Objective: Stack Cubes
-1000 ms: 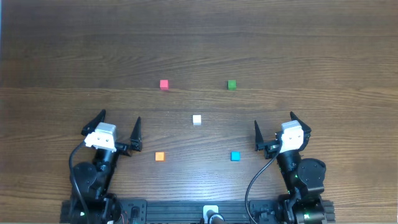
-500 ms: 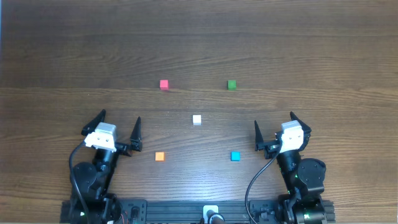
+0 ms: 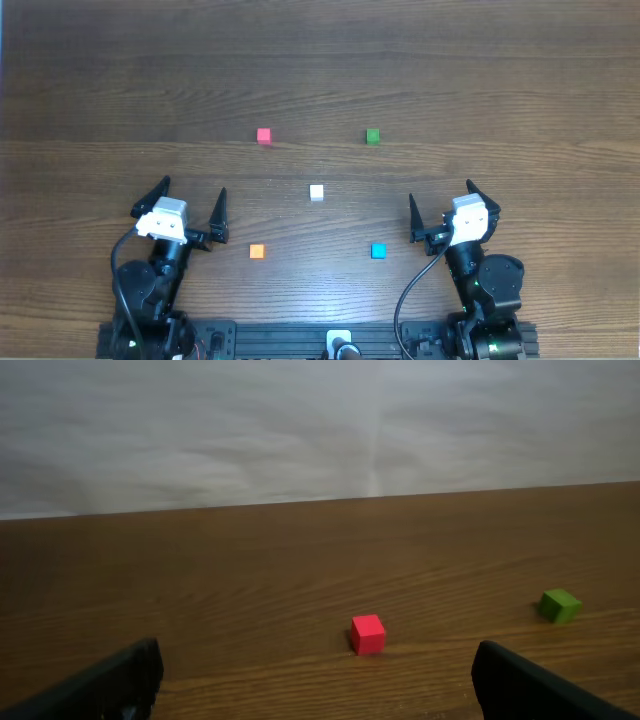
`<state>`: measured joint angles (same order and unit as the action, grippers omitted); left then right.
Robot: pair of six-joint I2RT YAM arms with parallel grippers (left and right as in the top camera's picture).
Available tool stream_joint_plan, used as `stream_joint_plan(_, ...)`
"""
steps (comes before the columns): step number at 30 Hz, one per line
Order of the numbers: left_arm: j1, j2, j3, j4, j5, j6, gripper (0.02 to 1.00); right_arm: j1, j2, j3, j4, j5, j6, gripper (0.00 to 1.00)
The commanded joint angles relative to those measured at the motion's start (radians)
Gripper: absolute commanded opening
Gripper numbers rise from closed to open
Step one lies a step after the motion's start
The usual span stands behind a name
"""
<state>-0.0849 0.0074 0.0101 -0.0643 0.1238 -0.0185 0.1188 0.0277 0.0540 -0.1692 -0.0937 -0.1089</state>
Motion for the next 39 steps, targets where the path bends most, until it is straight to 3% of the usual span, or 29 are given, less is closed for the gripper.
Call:
stream_joint_plan(1, -0.004, -0.001, -0.004, -0.002, 0.01, 0.018, 1.0, 0.005, 0.003, 0.002, -0.016, 0.016, -0.001, 0.989)
stream_joint_plan(17, -0.005, -0.001, -0.004, -0.002, 0.015, 0.006, 1.0, 0.005, 0.003, 0.002, -0.016, 0.016, -0.001, 0.989)
stream_joint_plan(27, -0.042, 0.057, 0.065, 0.029, 0.021, -0.155, 1.0, 0.005, 0.003, 0.002, -0.016, 0.016, -0.001, 0.989)
stream_joint_plan(33, -0.154, 0.489, 0.359, 0.009, 0.021, -0.155, 0.998, 0.005, 0.003, 0.002, -0.016, 0.016, -0.001, 0.989)
stream_joint_plan(39, -0.166, 0.915, 0.727, -0.21, 0.021, -0.26, 1.0, 0.005, 0.003, 0.002, -0.016, 0.016, -0.001, 0.989)
